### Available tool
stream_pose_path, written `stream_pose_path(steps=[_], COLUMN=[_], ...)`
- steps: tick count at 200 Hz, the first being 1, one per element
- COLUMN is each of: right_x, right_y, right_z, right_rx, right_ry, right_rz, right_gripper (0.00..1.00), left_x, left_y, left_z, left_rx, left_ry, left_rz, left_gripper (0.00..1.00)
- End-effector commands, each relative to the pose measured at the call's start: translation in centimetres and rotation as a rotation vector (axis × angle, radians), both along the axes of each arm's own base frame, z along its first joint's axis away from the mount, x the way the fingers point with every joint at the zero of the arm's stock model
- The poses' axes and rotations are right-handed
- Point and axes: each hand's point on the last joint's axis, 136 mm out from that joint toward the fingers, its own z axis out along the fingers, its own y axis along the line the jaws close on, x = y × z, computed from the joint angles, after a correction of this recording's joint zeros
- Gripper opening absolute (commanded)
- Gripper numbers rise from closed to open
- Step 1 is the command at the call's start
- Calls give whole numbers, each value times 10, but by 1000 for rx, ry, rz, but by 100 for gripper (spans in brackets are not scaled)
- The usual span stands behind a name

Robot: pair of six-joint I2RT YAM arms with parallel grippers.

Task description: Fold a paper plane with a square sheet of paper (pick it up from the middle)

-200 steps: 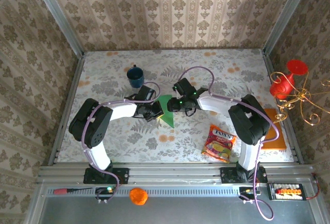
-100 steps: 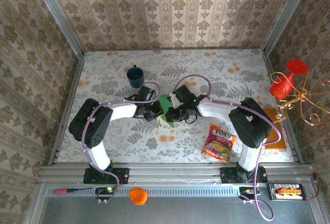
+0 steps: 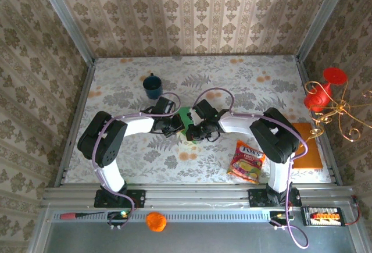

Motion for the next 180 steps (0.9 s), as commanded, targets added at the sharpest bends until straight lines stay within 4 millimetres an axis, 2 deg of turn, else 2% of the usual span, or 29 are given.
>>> stream_pose_path(steps=[1,83,149,180], right_x=[7,16,11,2], right_y=[1,-6,-11,-20], right_z=[-2,-10,-17,-28], right_rx=[-7,-56,-79,-105], right_ry=[-14,-26,-11,18], right_rz=[-3,-24,-18,-7], right_gripper=[1,2,2,2], left_x=[-15,-17,-19,-21], left_y=[19,22,24,28], left_z=[-27,-30,-34,-37], left_rx=[93,116,135,170], left_ry=[65,81,96,111], left_rz=[-2,-12,-19,-23], left_gripper=[5,5,5,5])
